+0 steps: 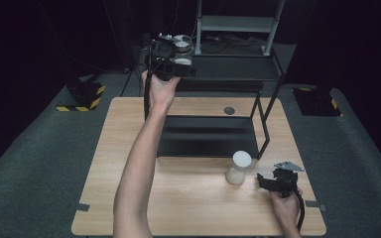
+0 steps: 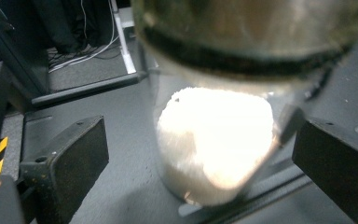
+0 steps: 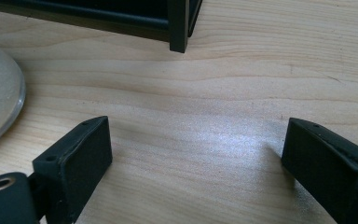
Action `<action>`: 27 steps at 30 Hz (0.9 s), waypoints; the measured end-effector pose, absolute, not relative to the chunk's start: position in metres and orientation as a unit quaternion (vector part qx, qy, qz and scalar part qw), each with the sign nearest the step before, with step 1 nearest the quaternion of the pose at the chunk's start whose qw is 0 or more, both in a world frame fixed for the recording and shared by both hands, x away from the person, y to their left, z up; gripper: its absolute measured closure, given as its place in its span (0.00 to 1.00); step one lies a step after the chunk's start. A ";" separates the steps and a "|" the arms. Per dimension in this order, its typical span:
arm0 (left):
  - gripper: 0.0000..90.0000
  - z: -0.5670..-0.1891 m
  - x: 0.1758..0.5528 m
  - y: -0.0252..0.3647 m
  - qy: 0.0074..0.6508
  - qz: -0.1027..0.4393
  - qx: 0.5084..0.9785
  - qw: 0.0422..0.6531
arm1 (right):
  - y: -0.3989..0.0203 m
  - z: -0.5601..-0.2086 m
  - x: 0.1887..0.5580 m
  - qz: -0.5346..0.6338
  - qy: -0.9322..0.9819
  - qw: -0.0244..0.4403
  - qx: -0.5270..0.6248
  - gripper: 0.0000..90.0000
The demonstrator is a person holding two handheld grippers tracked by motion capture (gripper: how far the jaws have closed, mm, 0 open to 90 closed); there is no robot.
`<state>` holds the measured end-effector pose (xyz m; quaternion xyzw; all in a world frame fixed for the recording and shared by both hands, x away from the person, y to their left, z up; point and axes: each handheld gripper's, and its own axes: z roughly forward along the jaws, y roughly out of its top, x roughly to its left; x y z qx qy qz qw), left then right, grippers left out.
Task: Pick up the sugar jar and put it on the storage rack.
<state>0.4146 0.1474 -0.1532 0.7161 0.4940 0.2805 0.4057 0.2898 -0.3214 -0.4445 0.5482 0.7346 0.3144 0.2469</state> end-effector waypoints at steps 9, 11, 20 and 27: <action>0.04 -0.157 0.395 0.156 0.476 0.268 0.720 0.428 | -0.321 -0.444 0.290 0.314 0.734 0.247 0.549 0.09; 0.04 -0.157 0.392 0.155 0.471 0.268 0.724 0.426 | -0.321 -0.444 0.290 0.314 0.734 0.247 0.549 0.09; 0.04 -0.163 0.382 0.156 0.458 0.266 0.730 0.431 | -0.321 -0.444 0.290 0.314 0.734 0.246 0.549 0.08; 0.05 -0.171 0.374 0.156 0.437 0.261 0.743 0.435 | -0.321 -0.444 0.290 0.314 0.734 0.247 0.549 0.09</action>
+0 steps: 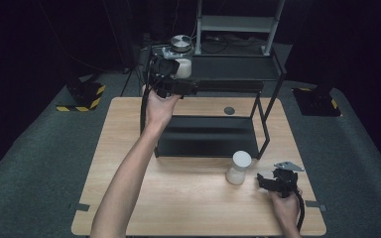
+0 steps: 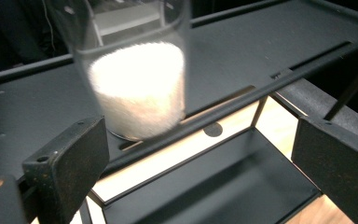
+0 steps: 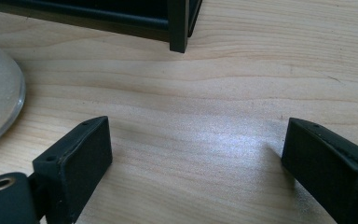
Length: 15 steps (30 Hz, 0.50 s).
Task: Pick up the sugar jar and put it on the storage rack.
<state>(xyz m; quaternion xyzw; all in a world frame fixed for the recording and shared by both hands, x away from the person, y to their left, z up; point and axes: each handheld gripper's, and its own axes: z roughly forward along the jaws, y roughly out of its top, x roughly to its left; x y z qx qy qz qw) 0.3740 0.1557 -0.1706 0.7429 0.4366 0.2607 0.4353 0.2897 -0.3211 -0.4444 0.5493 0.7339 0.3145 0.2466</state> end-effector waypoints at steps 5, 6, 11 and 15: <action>0.05 -0.178 0.369 0.155 0.428 0.251 0.749 0.438 | -0.321 -0.444 0.290 0.315 0.734 0.247 0.549 0.09; 0.05 -0.179 0.367 0.155 0.426 0.251 0.750 0.439 | -0.321 -0.444 0.290 0.315 0.734 0.247 0.550 0.09; 0.05 -0.187 0.365 0.156 0.421 0.242 0.754 0.442 | -0.321 -0.445 0.290 0.315 0.734 0.248 0.548 0.09; 0.05 -0.195 0.363 0.158 0.416 0.231 0.757 0.448 | -0.321 -0.445 0.290 0.315 0.734 0.248 0.548 0.09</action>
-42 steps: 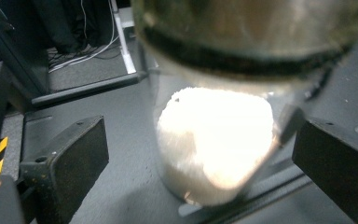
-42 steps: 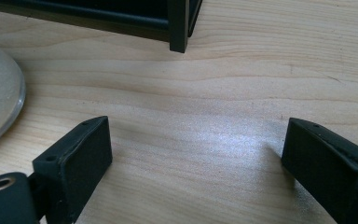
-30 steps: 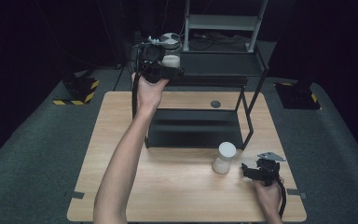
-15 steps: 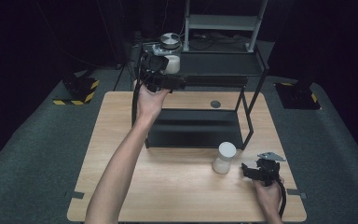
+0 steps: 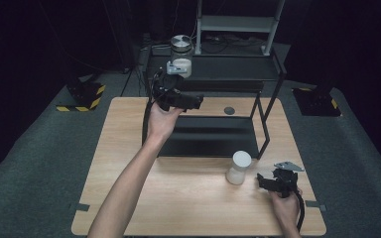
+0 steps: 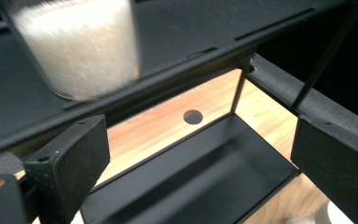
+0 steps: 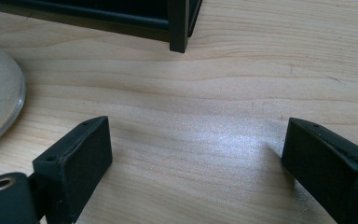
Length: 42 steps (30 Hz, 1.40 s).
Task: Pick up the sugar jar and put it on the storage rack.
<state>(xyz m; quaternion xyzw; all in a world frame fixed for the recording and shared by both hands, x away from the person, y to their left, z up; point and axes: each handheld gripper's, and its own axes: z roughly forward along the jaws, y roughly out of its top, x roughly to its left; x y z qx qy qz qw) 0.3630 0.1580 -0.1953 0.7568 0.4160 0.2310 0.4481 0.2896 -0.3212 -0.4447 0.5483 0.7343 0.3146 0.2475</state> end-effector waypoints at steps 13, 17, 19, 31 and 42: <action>0.06 -0.227 0.357 0.157 0.404 0.216 0.773 0.439 | -0.321 -0.445 0.290 0.314 0.735 0.248 0.548 0.09; 0.06 -0.234 0.355 0.158 0.405 0.216 0.773 0.438 | -0.321 -0.445 0.290 0.314 0.735 0.248 0.548 0.09; 0.06 -0.237 0.354 0.158 0.405 0.215 0.773 0.438 | -0.321 -0.445 0.290 0.314 0.735 0.248 0.548 0.09; 0.06 -0.249 0.351 0.158 0.399 0.209 0.781 0.432 | -0.321 -0.445 0.290 0.314 0.735 0.248 0.548 0.09; 0.06 -0.264 0.348 0.155 0.400 0.209 0.782 0.430 | -0.321 -0.445 0.290 0.314 0.735 0.248 0.548 0.09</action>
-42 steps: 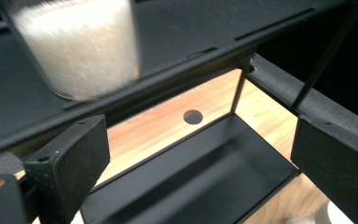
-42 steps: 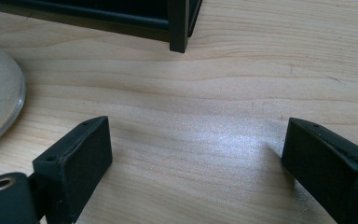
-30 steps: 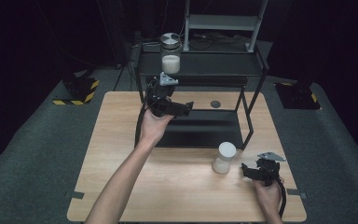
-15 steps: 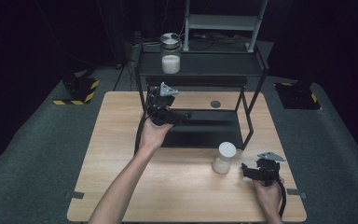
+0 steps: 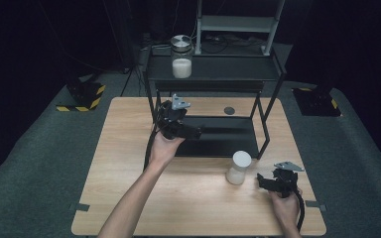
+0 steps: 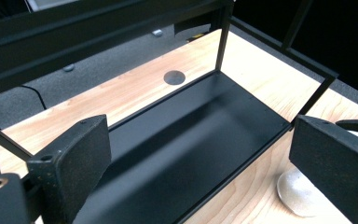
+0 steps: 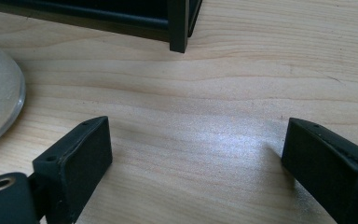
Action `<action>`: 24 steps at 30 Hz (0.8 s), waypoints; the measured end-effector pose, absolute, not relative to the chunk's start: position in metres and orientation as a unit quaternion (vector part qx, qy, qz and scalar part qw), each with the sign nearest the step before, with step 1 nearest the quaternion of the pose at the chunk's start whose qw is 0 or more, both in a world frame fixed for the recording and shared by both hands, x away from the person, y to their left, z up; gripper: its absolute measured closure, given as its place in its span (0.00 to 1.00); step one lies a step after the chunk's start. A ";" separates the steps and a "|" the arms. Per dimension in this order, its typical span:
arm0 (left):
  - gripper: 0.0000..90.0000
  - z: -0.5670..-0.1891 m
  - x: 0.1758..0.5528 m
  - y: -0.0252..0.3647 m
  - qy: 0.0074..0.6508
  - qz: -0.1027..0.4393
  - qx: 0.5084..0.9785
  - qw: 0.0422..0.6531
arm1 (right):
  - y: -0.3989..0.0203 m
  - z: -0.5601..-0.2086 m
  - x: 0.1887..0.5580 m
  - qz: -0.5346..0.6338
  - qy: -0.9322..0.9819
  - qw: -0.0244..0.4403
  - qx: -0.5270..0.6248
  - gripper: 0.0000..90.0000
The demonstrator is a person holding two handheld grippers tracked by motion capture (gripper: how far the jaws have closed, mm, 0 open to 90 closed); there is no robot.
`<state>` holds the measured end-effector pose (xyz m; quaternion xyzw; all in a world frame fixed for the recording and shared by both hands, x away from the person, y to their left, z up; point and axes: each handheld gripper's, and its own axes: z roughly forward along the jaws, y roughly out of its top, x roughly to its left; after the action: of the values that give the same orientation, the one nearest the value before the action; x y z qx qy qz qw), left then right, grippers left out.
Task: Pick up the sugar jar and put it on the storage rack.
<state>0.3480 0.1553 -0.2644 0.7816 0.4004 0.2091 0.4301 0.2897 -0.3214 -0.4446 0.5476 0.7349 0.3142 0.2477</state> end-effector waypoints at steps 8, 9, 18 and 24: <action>0.06 -0.280 0.343 0.156 0.409 0.209 0.778 0.428 | -0.321 -0.445 0.290 0.314 0.735 0.247 0.548 0.09; 0.06 -0.283 0.342 0.155 0.410 0.212 0.778 0.427 | -0.321 -0.445 0.290 0.314 0.735 0.248 0.548 0.09; 0.06 -0.304 0.335 0.153 0.414 0.215 0.780 0.417 | -0.321 -0.445 0.290 0.314 0.735 0.248 0.548 0.09; 0.06 -0.317 0.331 0.151 0.415 0.214 0.783 0.411 | -0.321 -0.445 0.290 0.314 0.735 0.247 0.548 0.09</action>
<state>0.3314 0.1513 -0.3167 0.7832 0.4150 0.2138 0.4107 0.2897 -0.3213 -0.4446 0.5478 0.7348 0.3143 0.2475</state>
